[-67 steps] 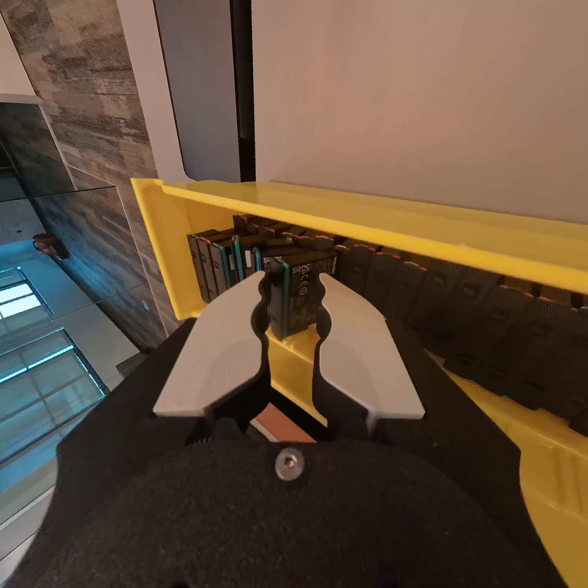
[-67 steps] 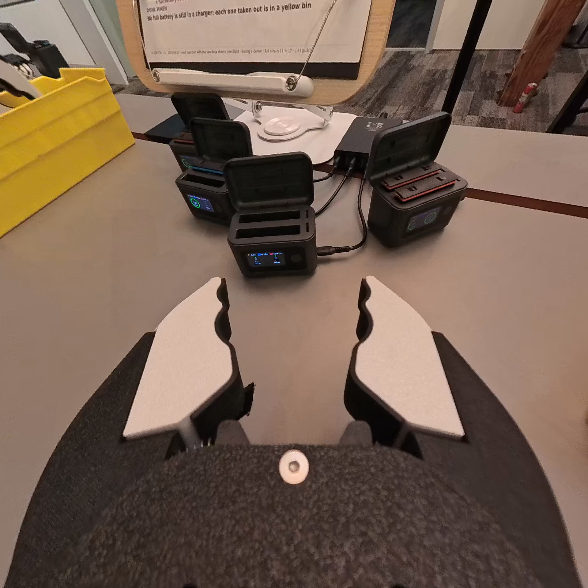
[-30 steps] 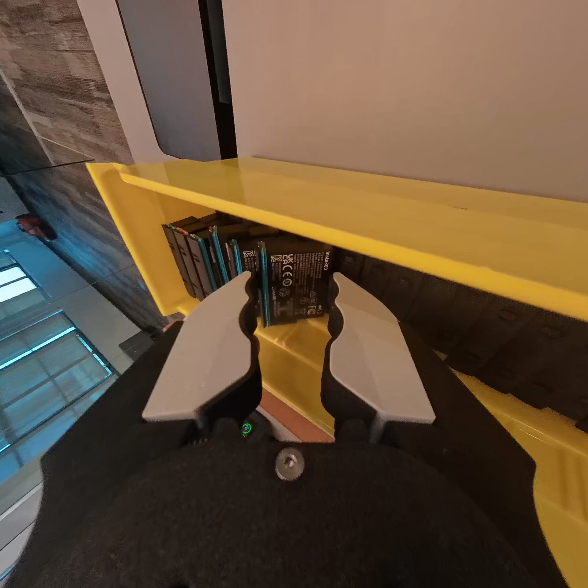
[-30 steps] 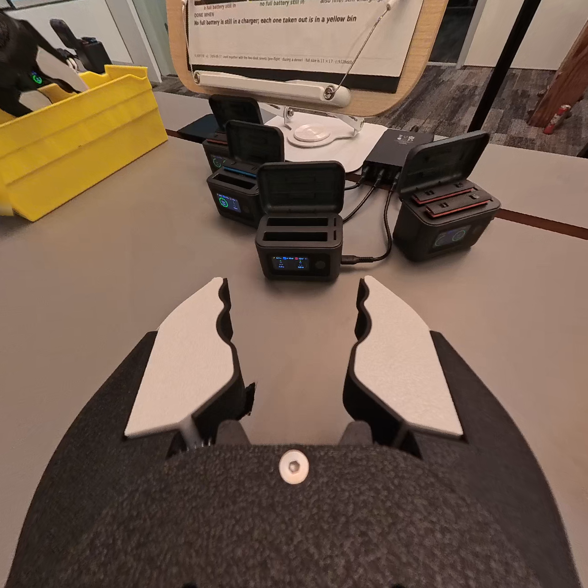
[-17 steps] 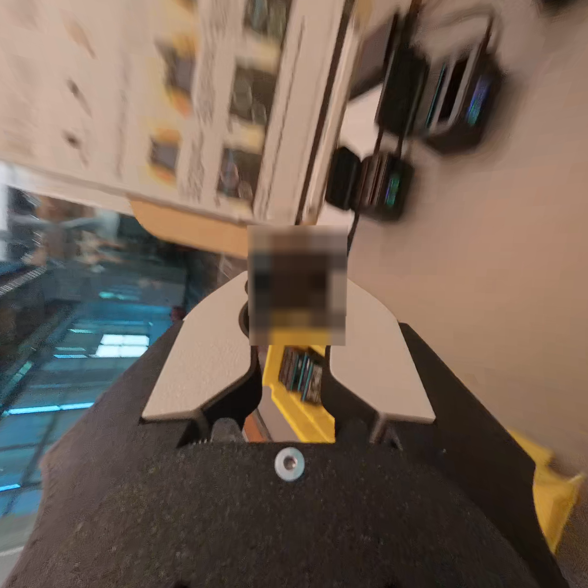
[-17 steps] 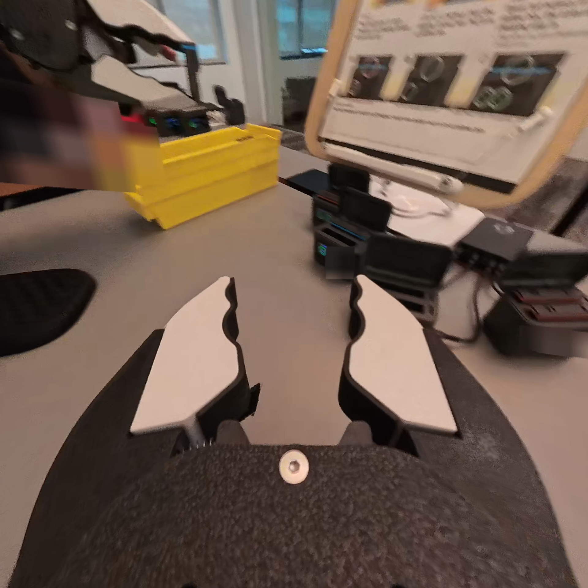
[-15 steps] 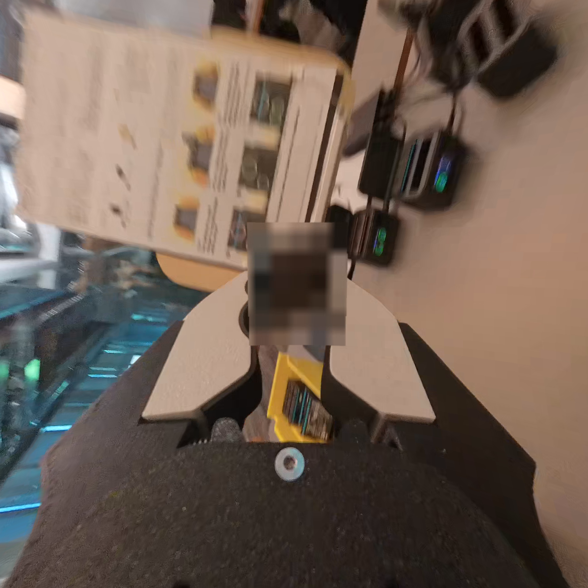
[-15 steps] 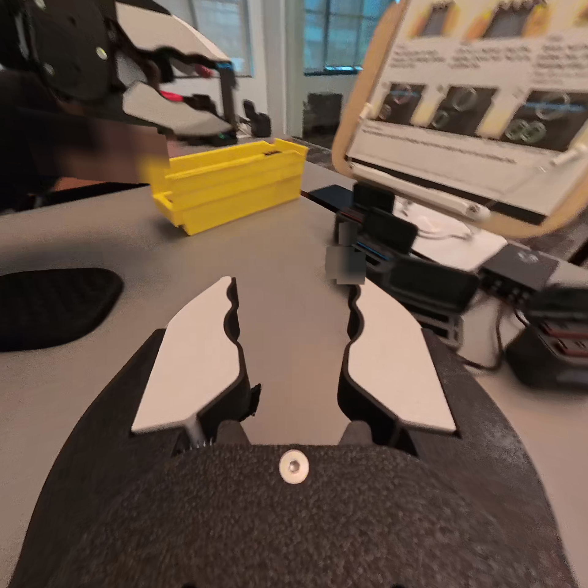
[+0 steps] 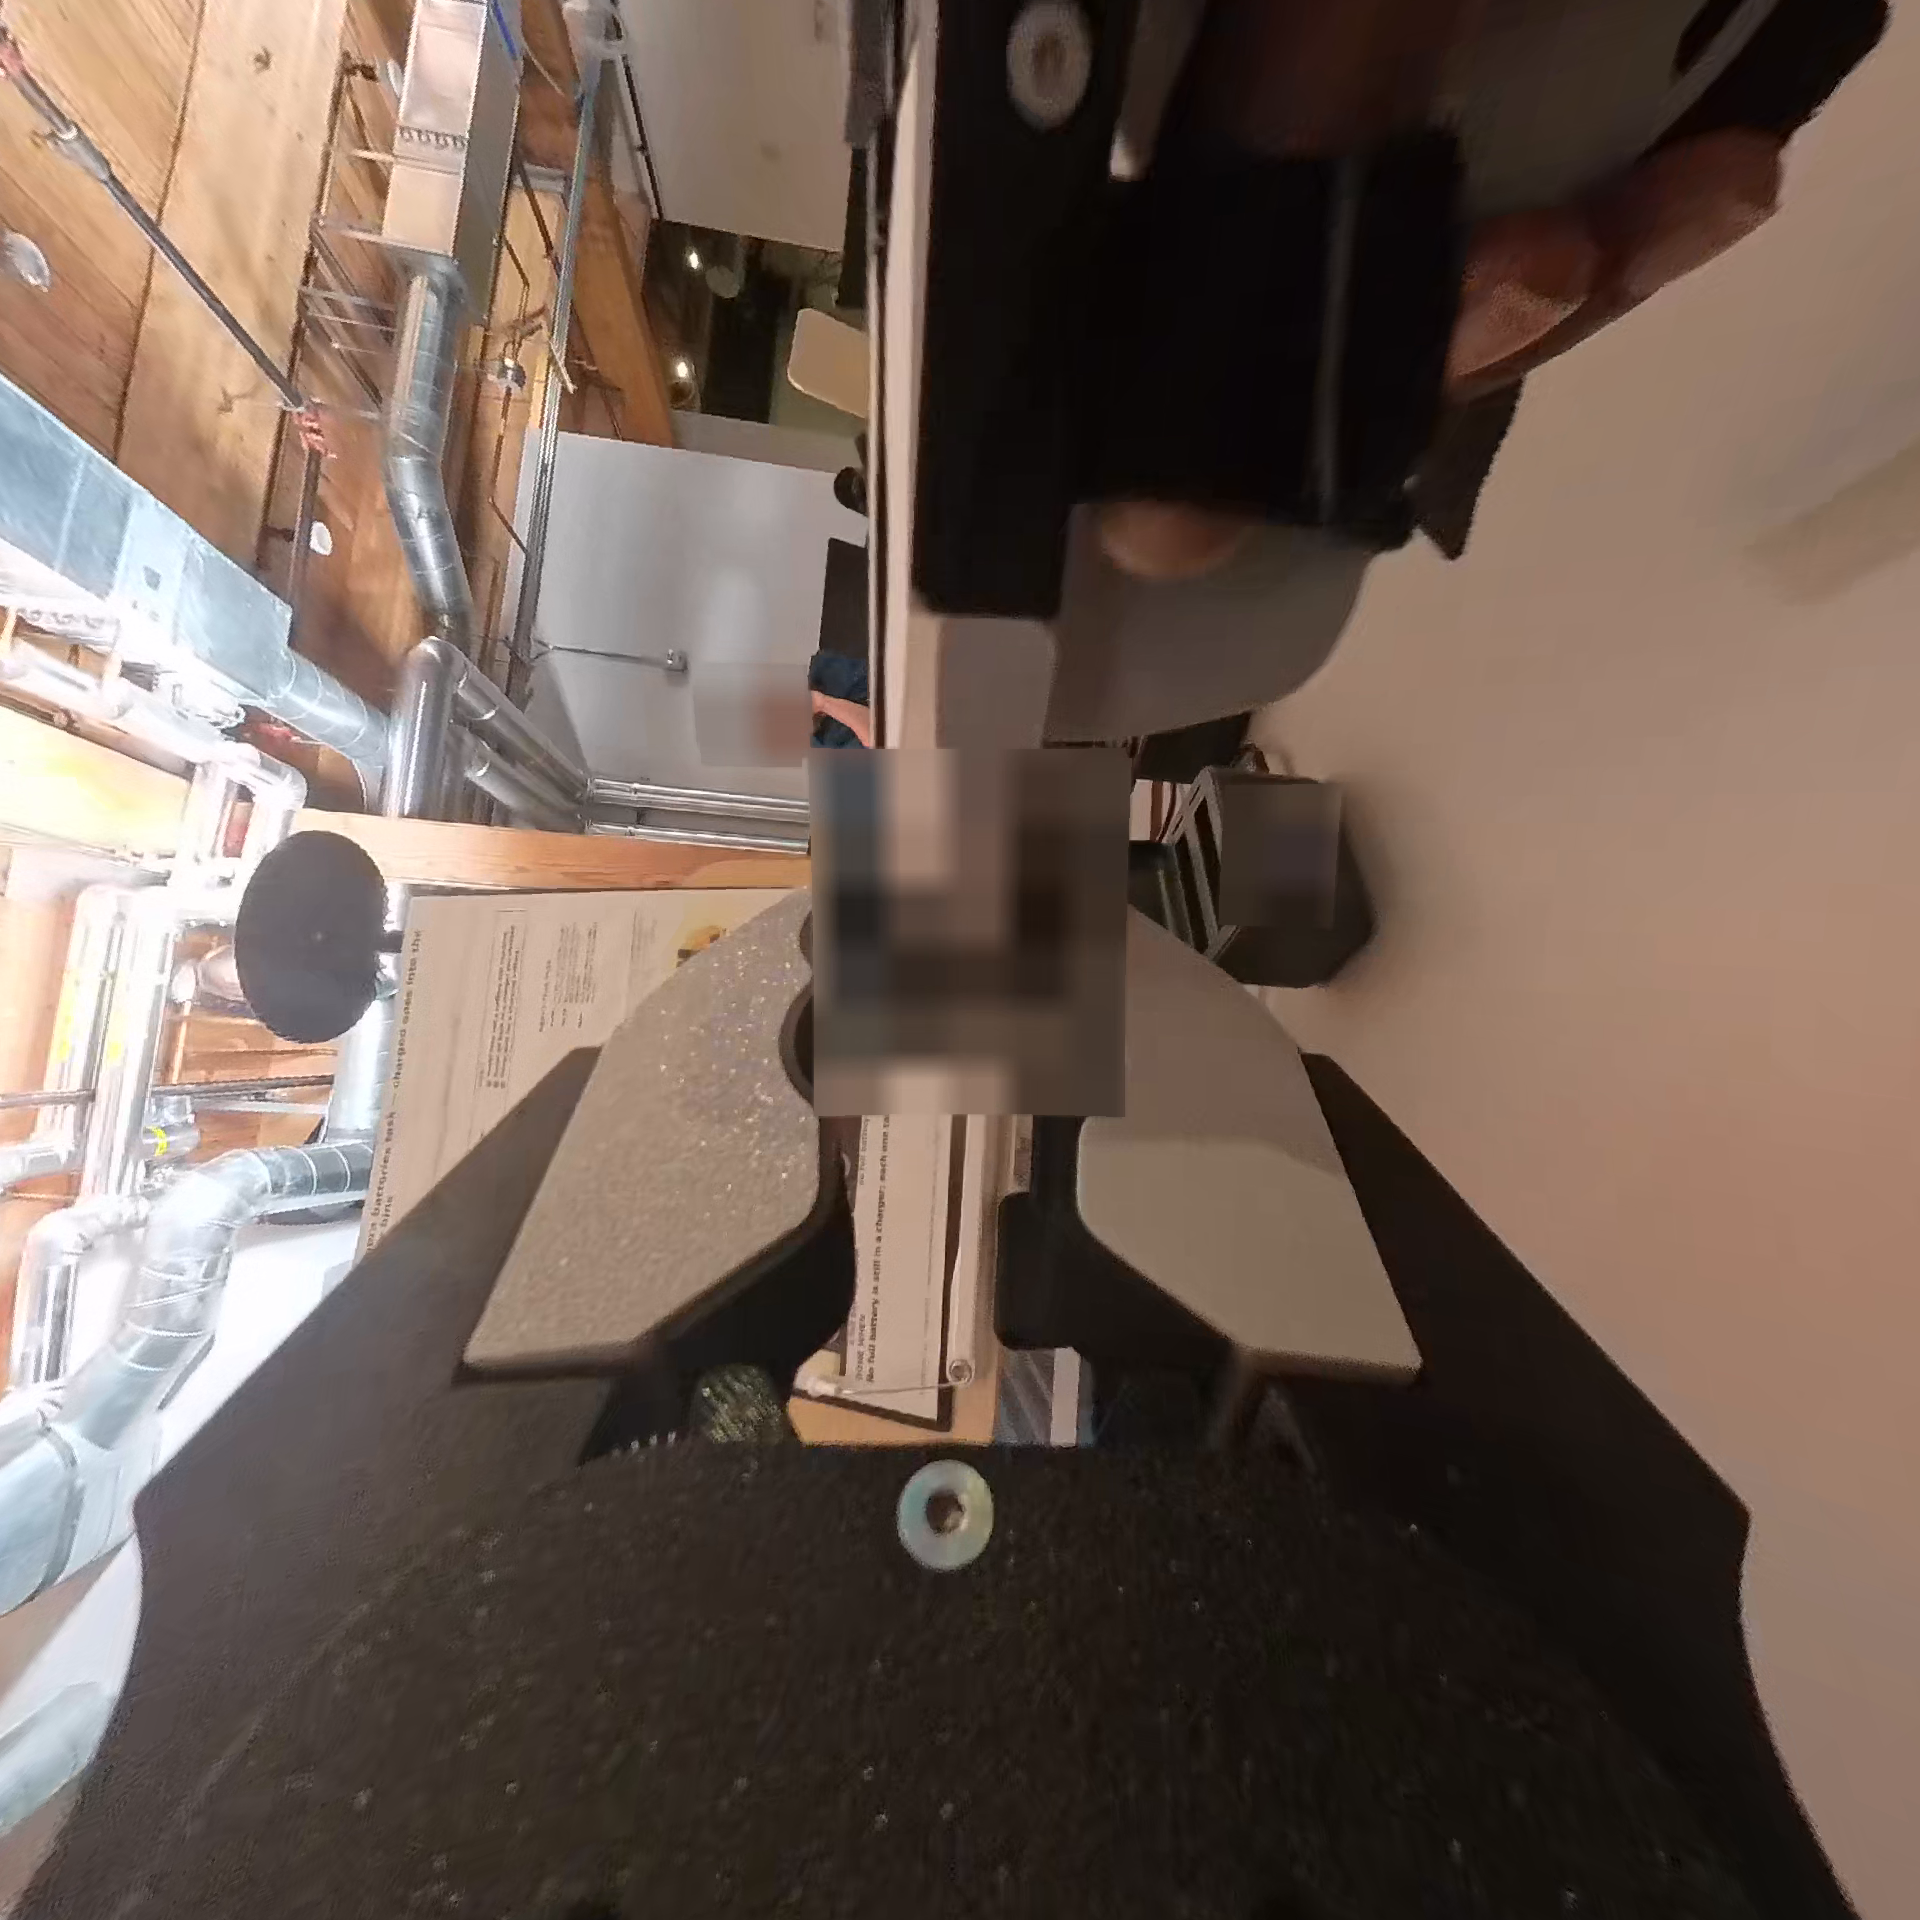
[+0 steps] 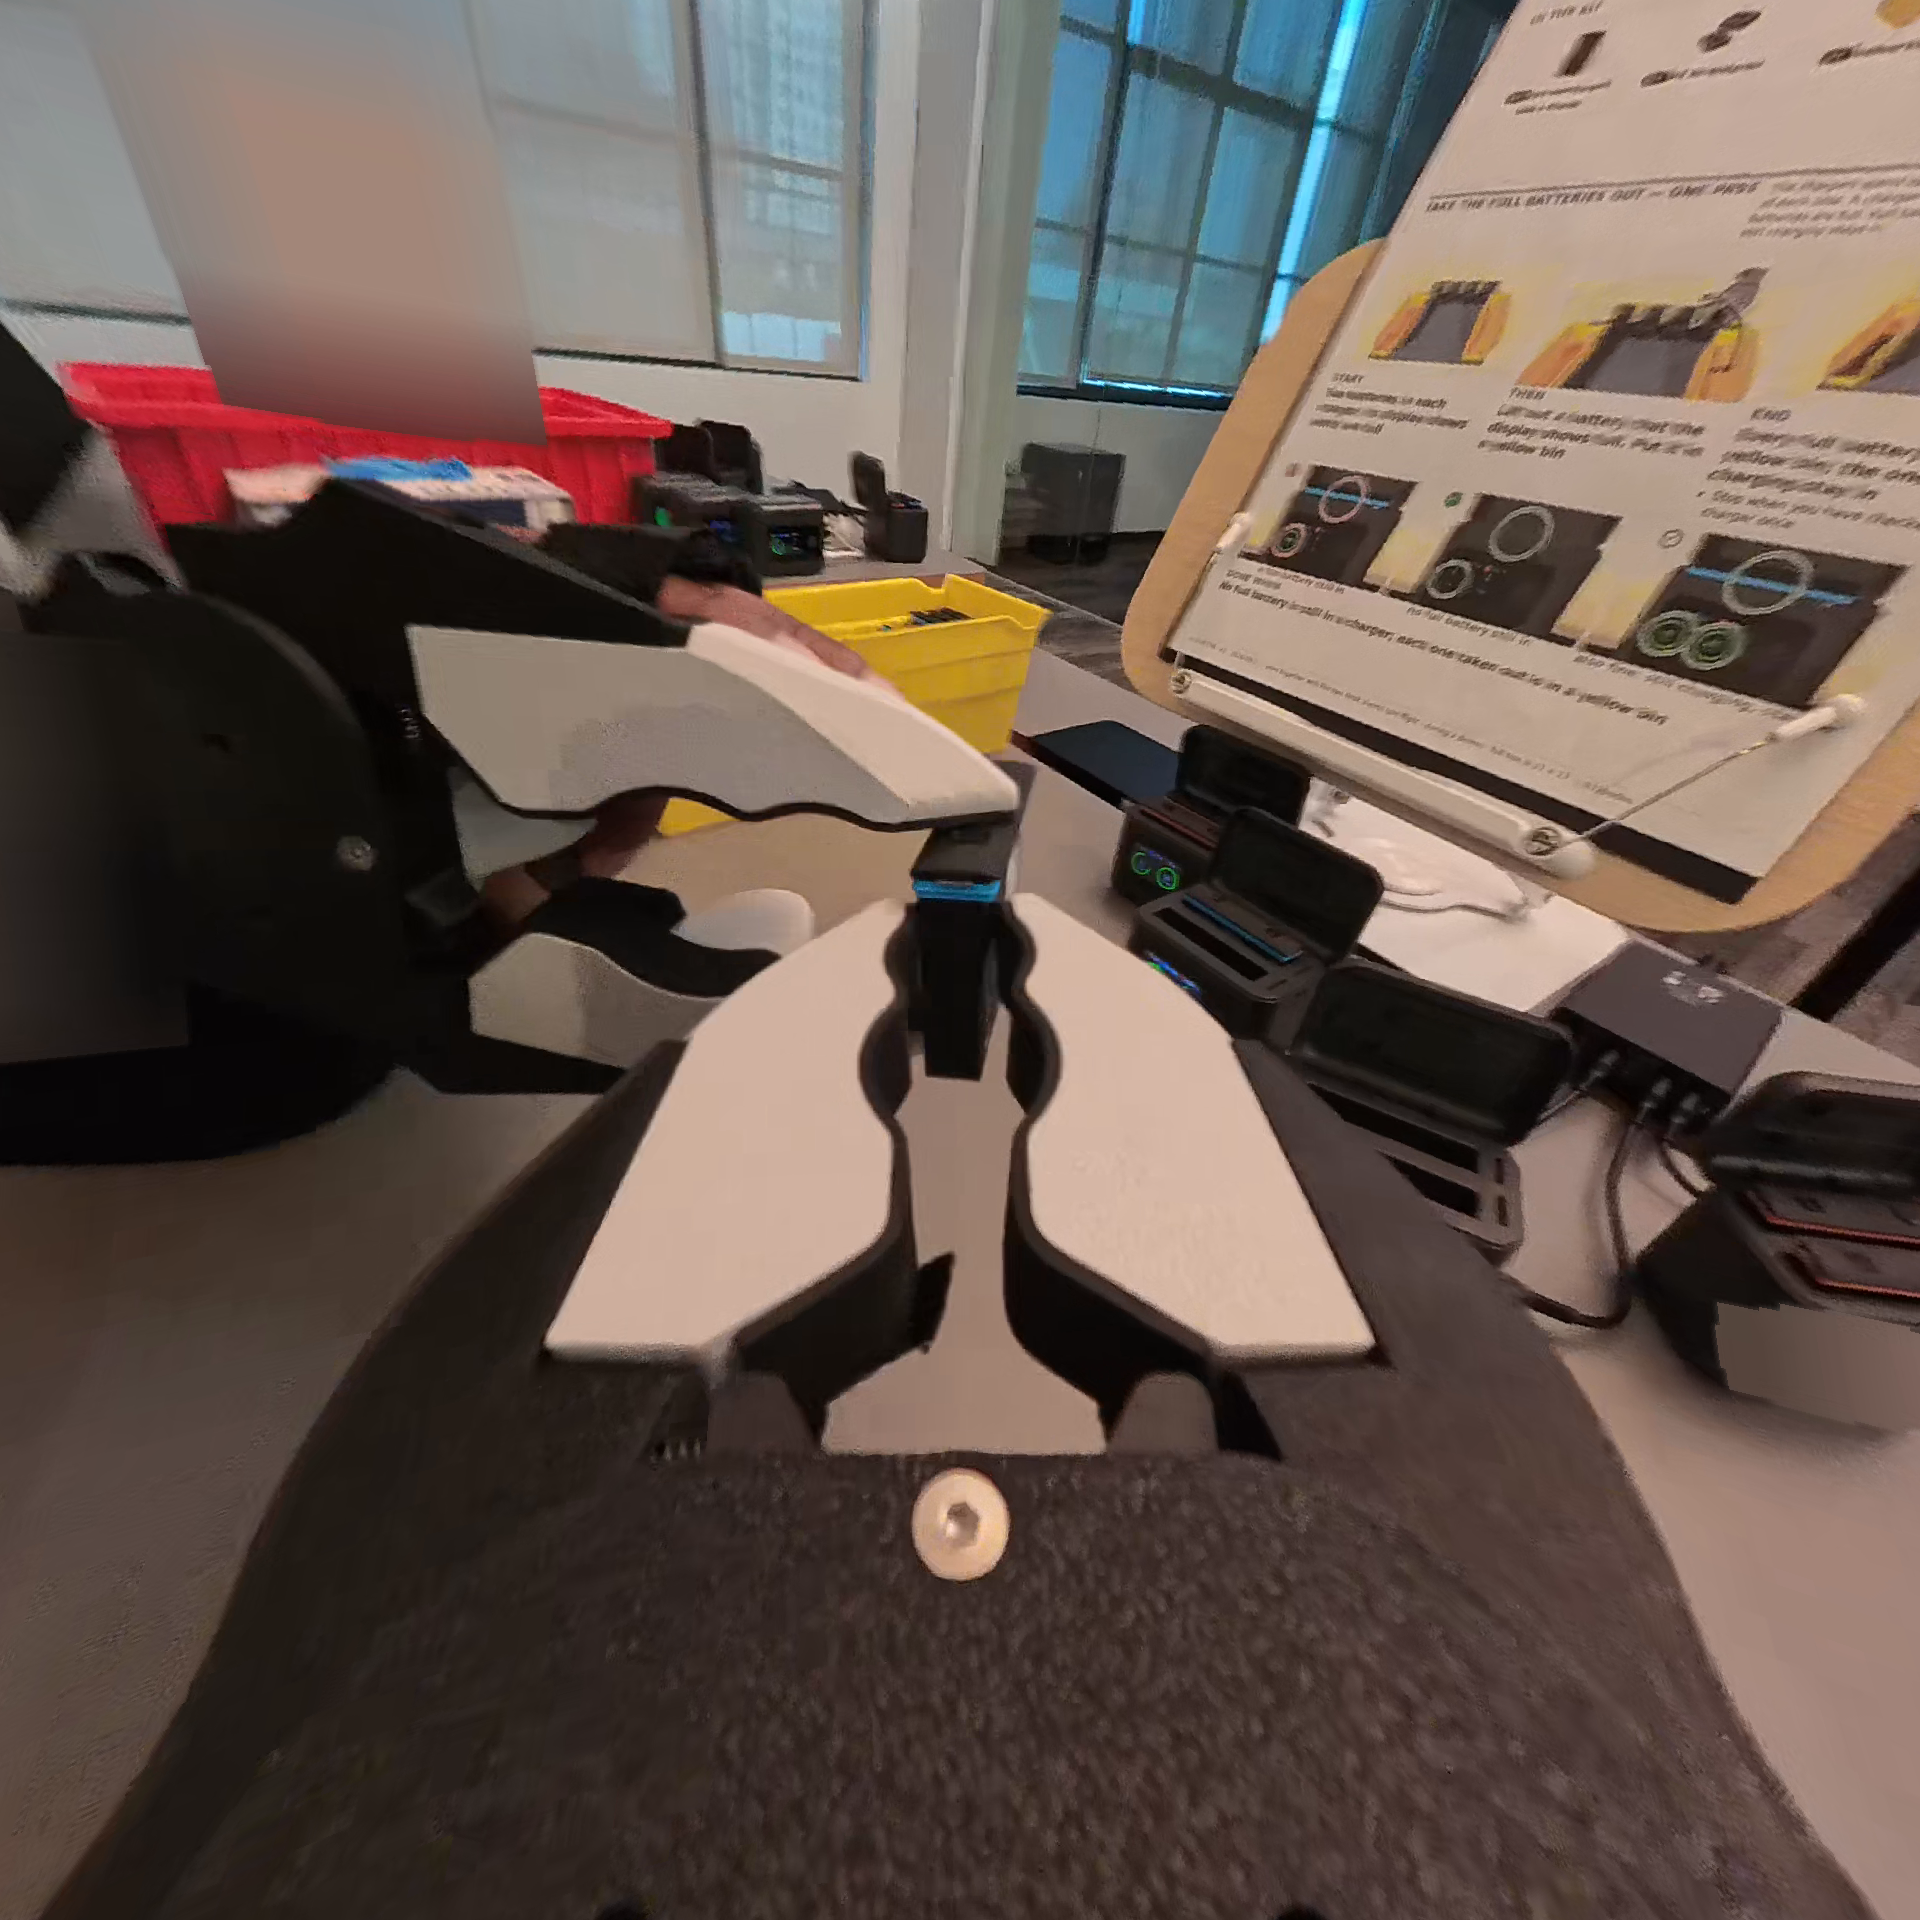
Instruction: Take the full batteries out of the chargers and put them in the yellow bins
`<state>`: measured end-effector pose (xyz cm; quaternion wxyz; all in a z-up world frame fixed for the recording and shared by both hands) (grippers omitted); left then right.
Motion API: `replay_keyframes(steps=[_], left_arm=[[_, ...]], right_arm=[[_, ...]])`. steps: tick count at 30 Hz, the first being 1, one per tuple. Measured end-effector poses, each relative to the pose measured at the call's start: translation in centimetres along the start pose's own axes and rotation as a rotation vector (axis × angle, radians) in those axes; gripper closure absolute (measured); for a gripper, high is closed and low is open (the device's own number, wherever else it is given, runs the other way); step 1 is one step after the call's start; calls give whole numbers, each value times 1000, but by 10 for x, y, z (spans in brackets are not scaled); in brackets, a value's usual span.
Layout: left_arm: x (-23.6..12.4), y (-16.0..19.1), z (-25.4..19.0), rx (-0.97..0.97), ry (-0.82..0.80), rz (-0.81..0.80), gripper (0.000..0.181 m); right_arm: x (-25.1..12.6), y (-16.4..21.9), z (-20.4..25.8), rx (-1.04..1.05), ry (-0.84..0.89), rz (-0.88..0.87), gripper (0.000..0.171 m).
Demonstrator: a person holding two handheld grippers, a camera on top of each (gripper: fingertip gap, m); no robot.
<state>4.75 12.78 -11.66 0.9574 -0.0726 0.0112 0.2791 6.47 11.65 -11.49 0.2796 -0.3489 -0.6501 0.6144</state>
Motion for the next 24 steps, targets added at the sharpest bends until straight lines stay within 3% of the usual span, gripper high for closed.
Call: replay_keyframes(steps=[3,6,12,18,24], left_arm=[[1,-4,-5,-33,20,-23,139],[-6,-8,-13,-139,142,-116,139],[-29,-4,-18,-598,675,-282,142],[-31,6,-36,-554,855,-256,165],[-29,5,-36,-549,905,-255,166]], right_arm=[[-4,4,-4,-60,9,22,161],[-5,13,-6,-141,-23,73,161],[-12,32,15,-288,-238,129,161],[-9,40,29,-377,-276,146,161],[-10,35,28,-379,-264,115,161]])
Point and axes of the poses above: each gripper's, where its closed fingertips meet, x out along the fingers, y out of its underside, z = x × y across the jaws, the point moved 2 cm from there along -x, back along the fingers
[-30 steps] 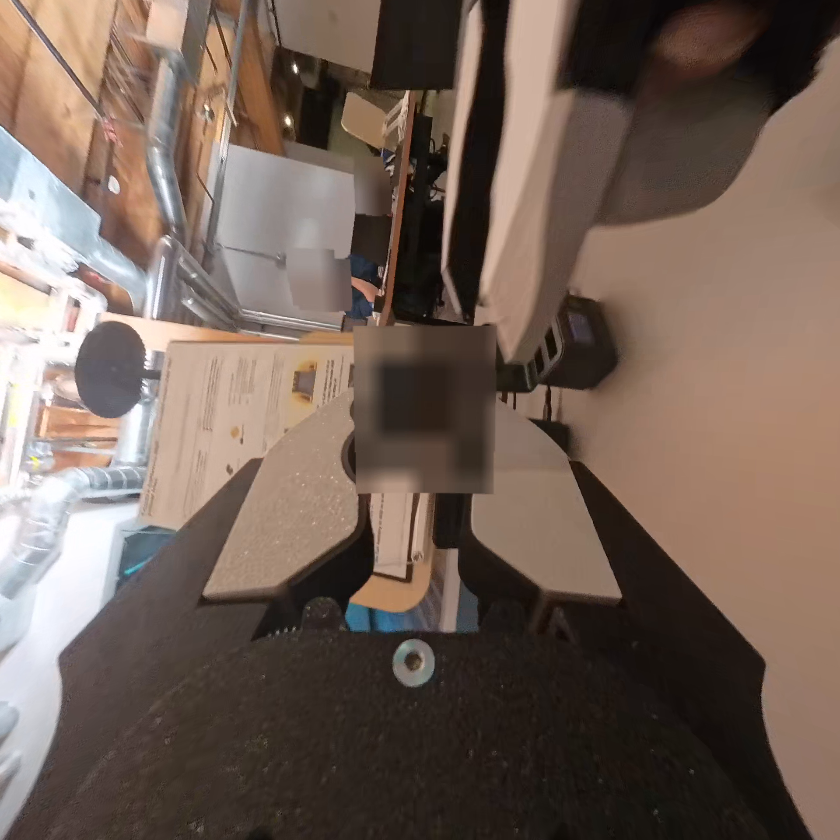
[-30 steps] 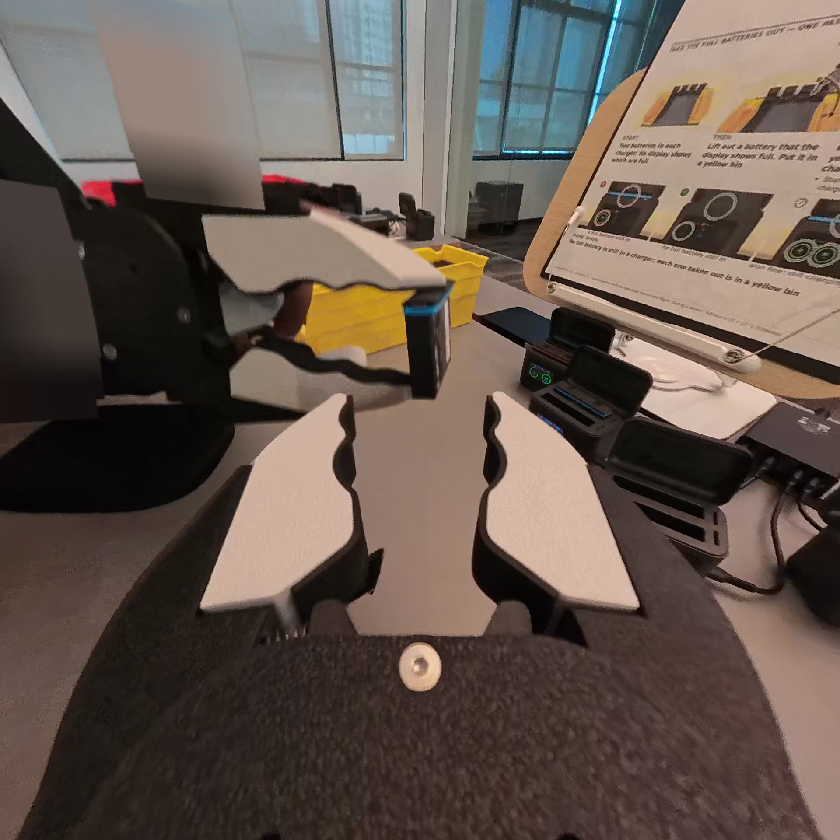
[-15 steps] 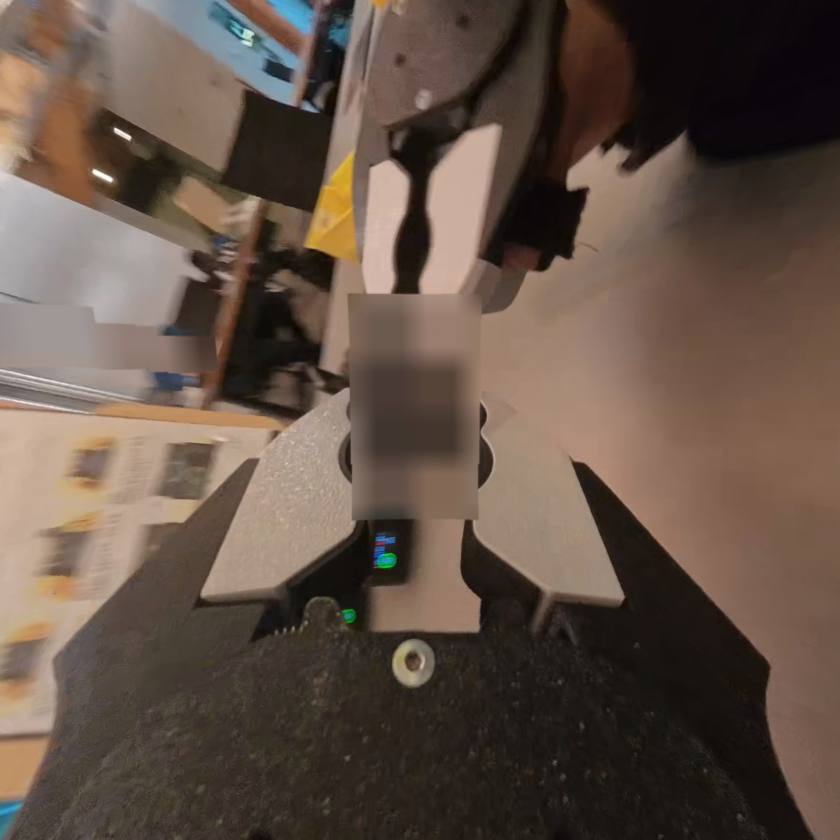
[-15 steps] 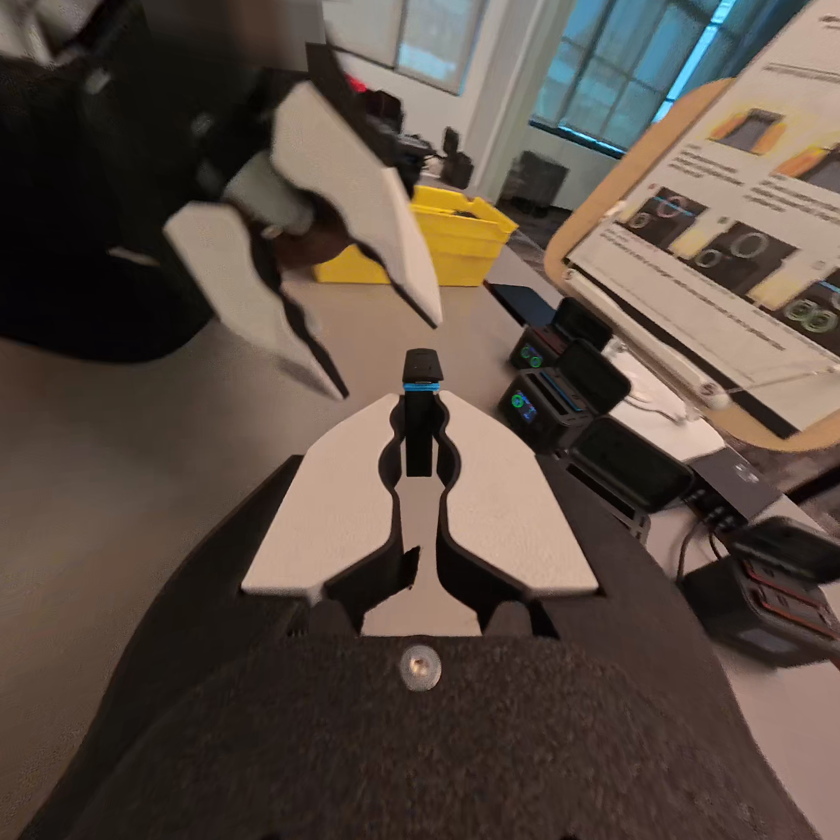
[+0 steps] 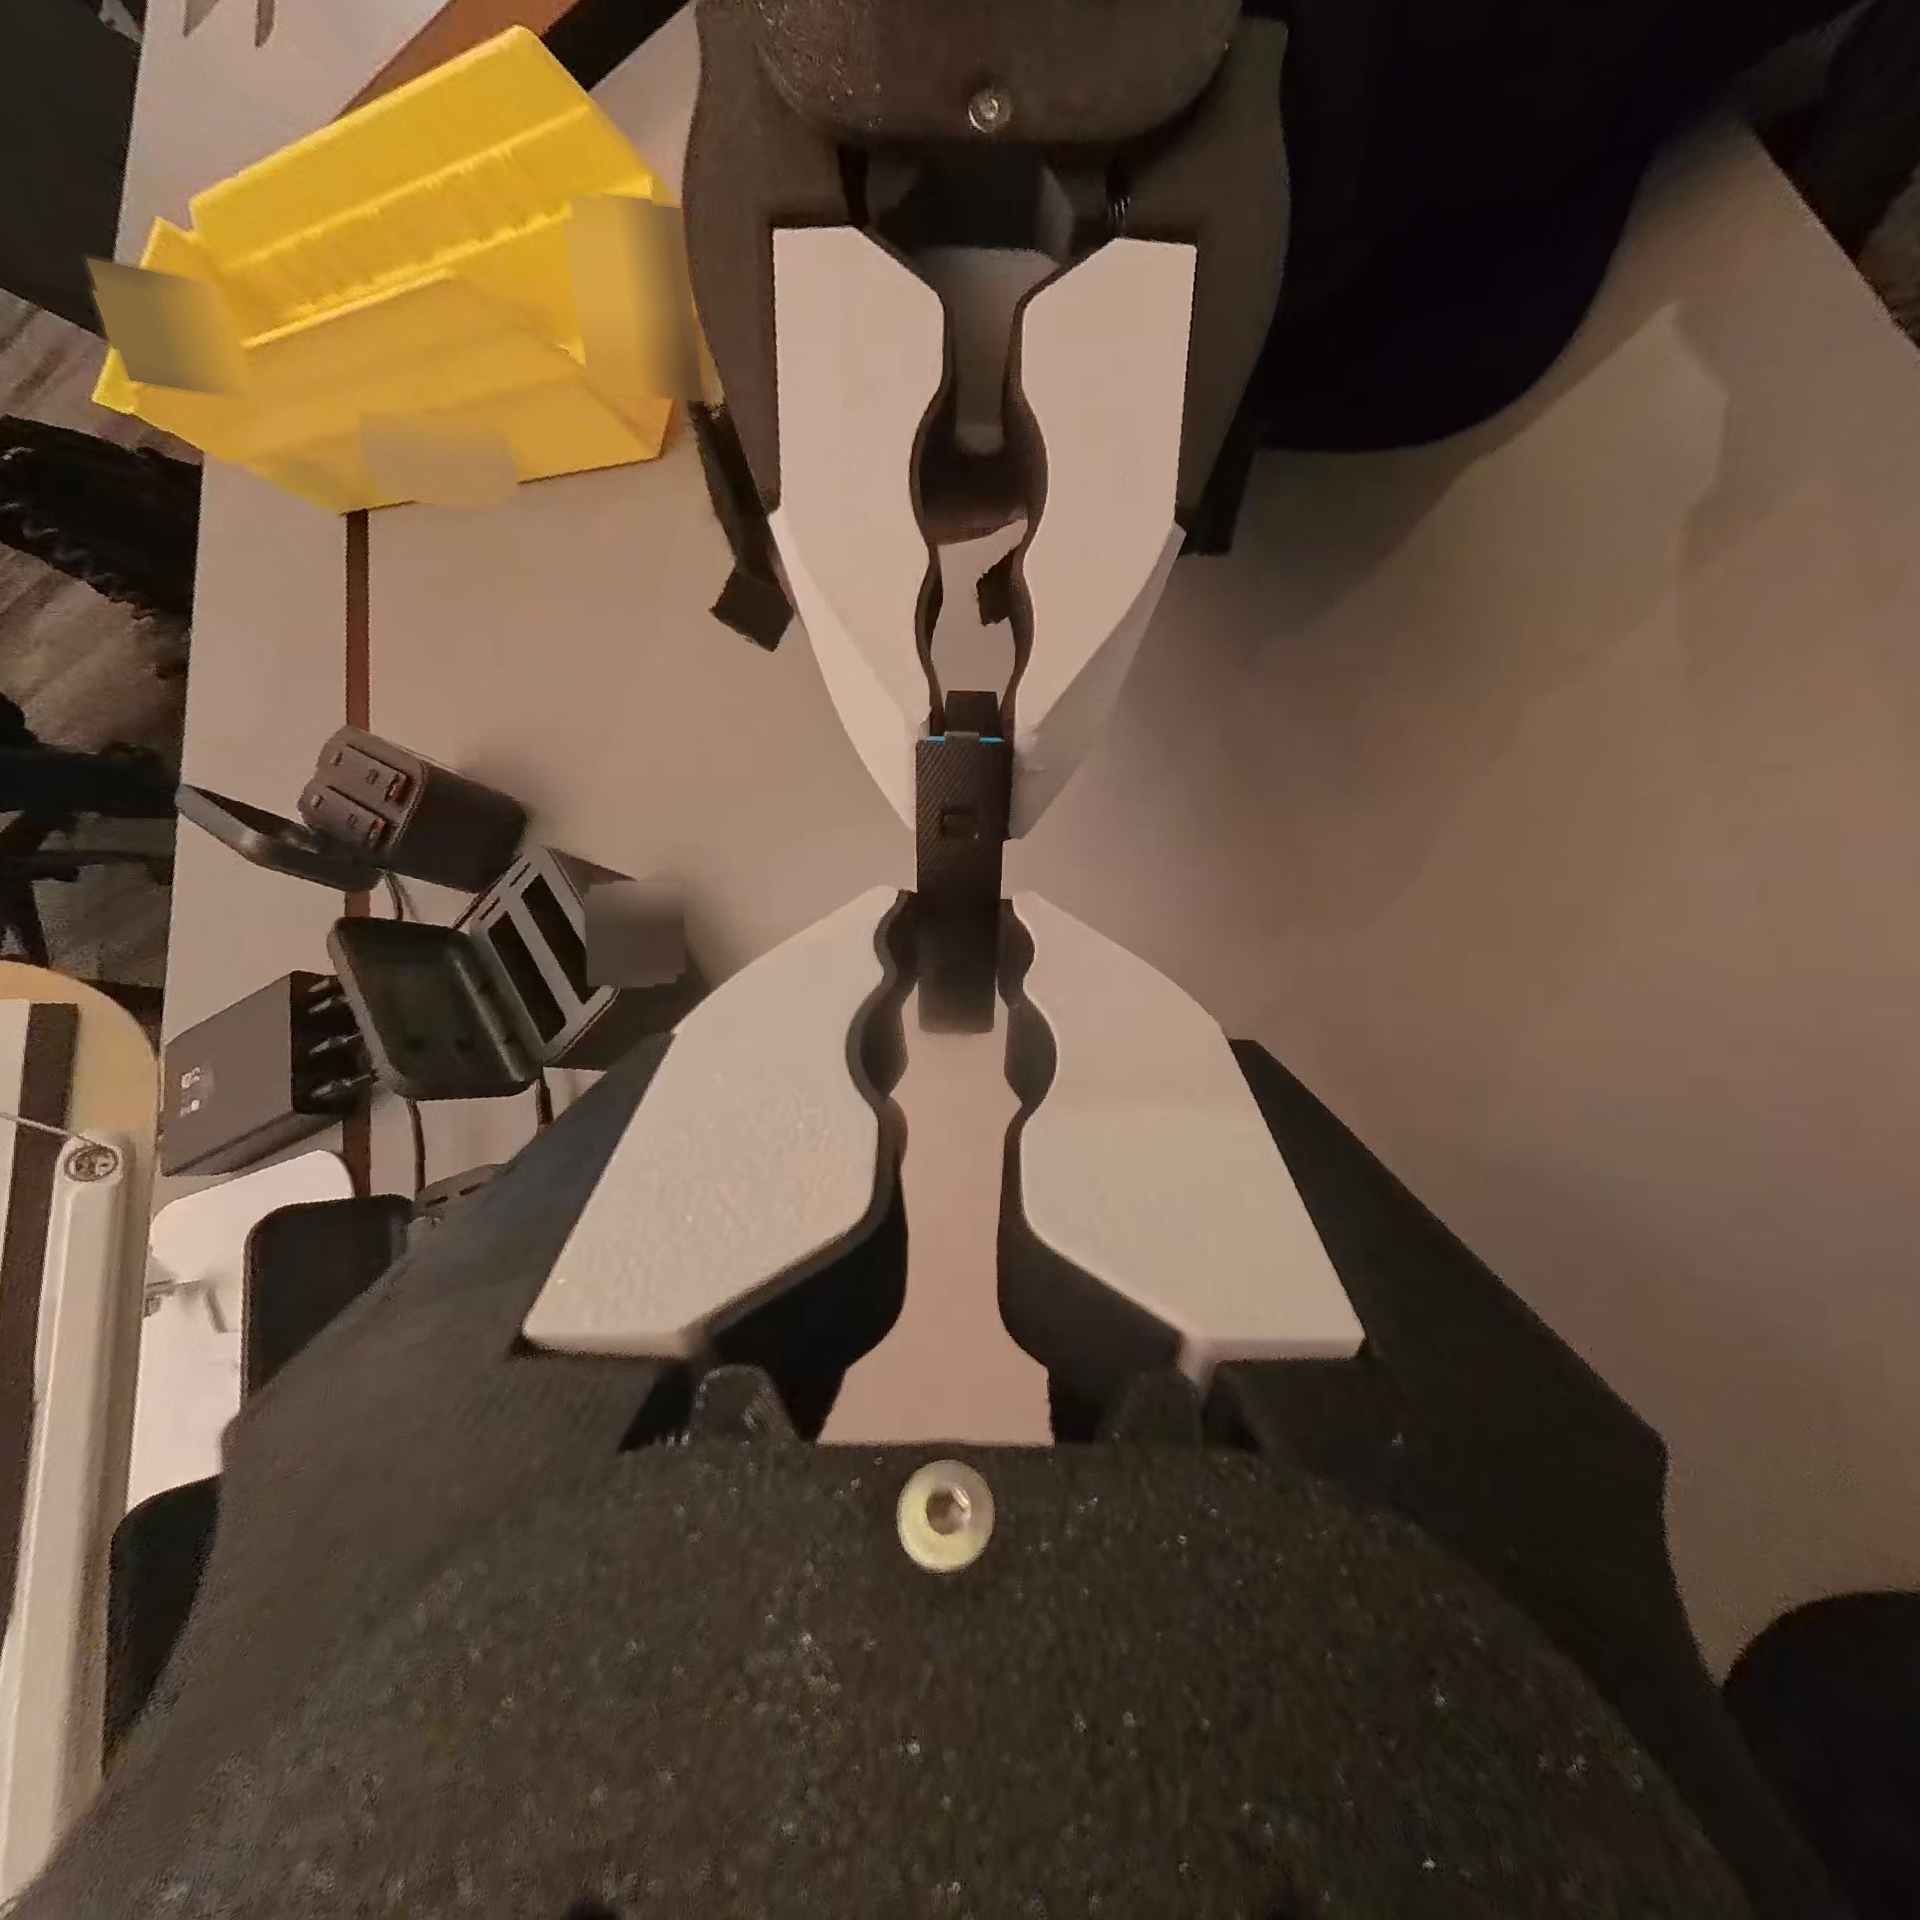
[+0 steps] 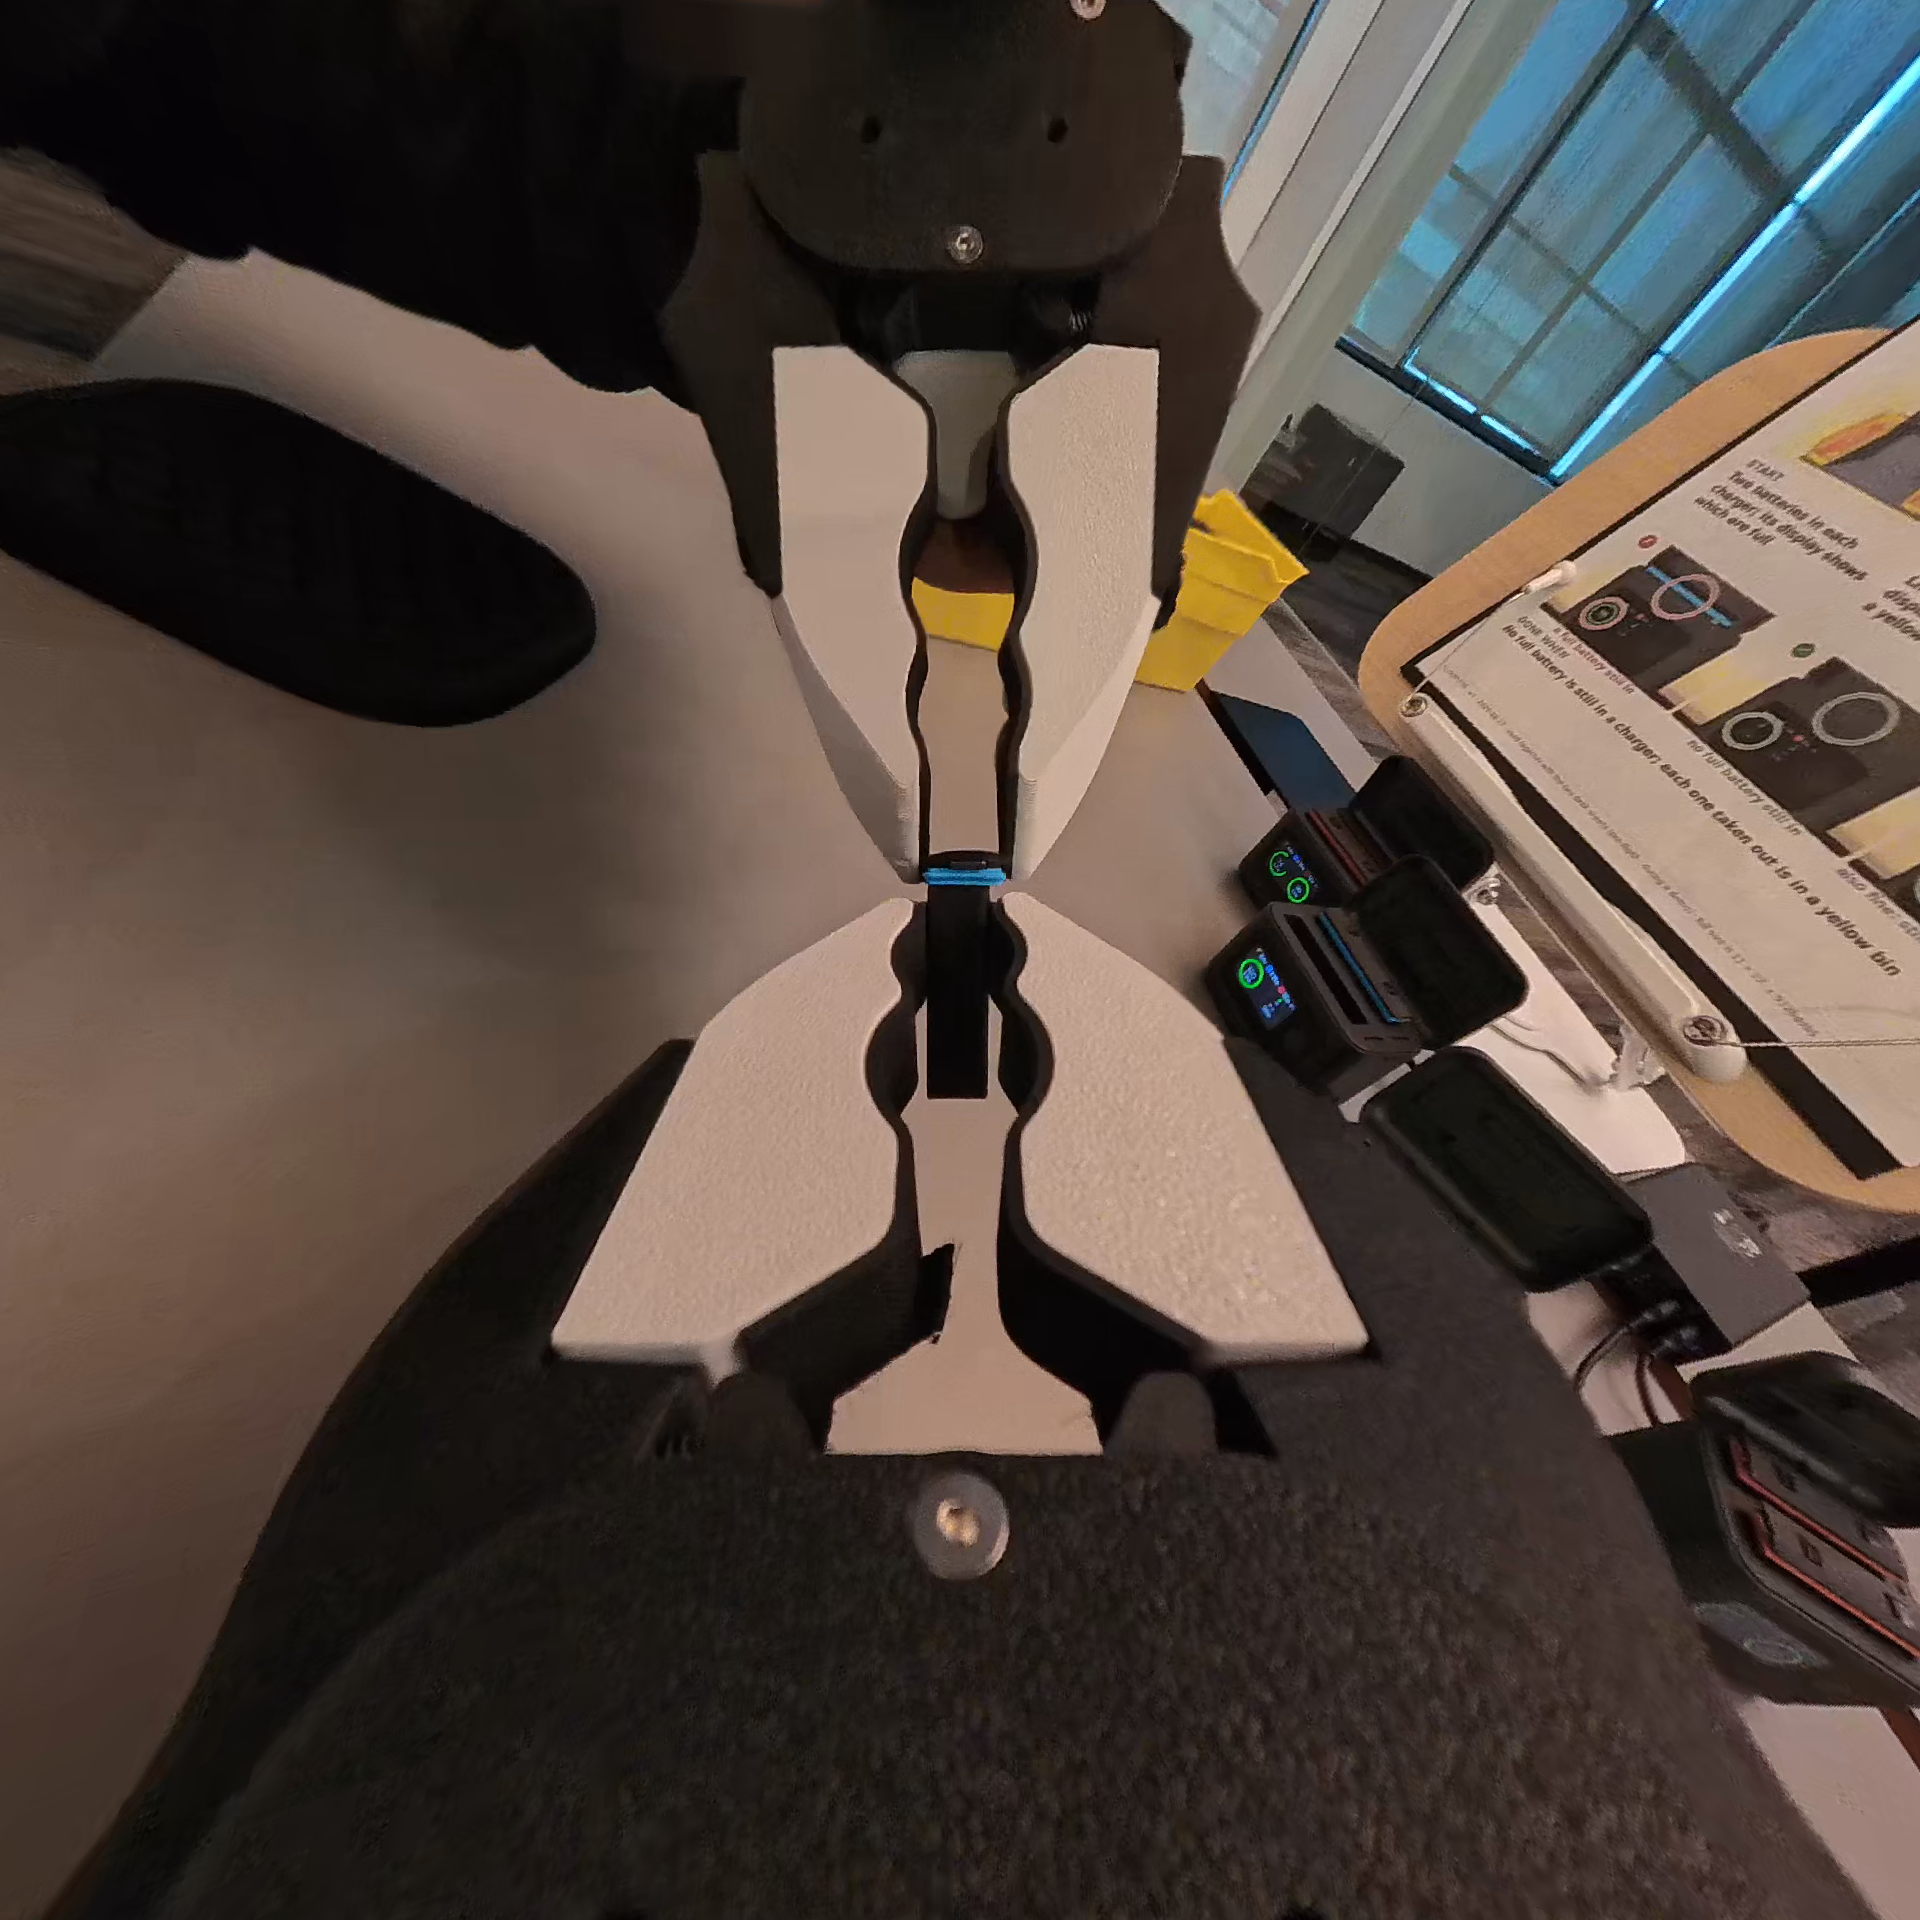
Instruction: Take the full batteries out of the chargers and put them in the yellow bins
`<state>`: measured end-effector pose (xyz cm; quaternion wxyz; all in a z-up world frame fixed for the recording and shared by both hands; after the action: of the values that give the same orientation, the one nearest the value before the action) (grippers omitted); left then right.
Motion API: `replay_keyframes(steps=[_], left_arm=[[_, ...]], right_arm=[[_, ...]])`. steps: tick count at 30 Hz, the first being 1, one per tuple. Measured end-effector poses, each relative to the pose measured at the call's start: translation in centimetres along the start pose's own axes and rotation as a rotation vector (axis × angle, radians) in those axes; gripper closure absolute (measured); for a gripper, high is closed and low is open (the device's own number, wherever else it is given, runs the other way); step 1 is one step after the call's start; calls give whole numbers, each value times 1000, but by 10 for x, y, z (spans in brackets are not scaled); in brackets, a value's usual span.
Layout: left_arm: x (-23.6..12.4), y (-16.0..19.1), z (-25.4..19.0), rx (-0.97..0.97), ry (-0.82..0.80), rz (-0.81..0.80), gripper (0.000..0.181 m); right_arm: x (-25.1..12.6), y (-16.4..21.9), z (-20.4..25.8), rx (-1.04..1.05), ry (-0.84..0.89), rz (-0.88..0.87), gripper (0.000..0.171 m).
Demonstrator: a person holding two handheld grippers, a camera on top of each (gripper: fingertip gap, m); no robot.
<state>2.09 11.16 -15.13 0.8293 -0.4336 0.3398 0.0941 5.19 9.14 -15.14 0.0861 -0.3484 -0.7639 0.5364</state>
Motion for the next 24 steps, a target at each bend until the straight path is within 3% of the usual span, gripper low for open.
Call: replay_keyframes(steps=[3,5,10,16,24], left_arm=[[-6,-3,9,8,14,5,167],[-16,-3,25,16,10,41,167],[-37,26,97,-53,-15,263,167],[-19,93,151,-243,42,552,167],[4,122,174,-368,80,596,167]], right_arm=[[-1,-3,-9,32,66,-26,159],[-5,-1,-21,70,121,-20,146],[-11,18,-37,184,127,18,141],[-4,41,-36,213,109,94,142],[-3,50,-38,230,122,127,142]])
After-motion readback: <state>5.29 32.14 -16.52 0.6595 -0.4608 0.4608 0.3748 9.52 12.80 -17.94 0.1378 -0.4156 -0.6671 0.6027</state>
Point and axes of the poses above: each gripper's, where its closed fingertips meet, x out along the fingers, y out of its underside, z = x × y across the jaws, the point moved 2 cm from there along -x, back along the fingers
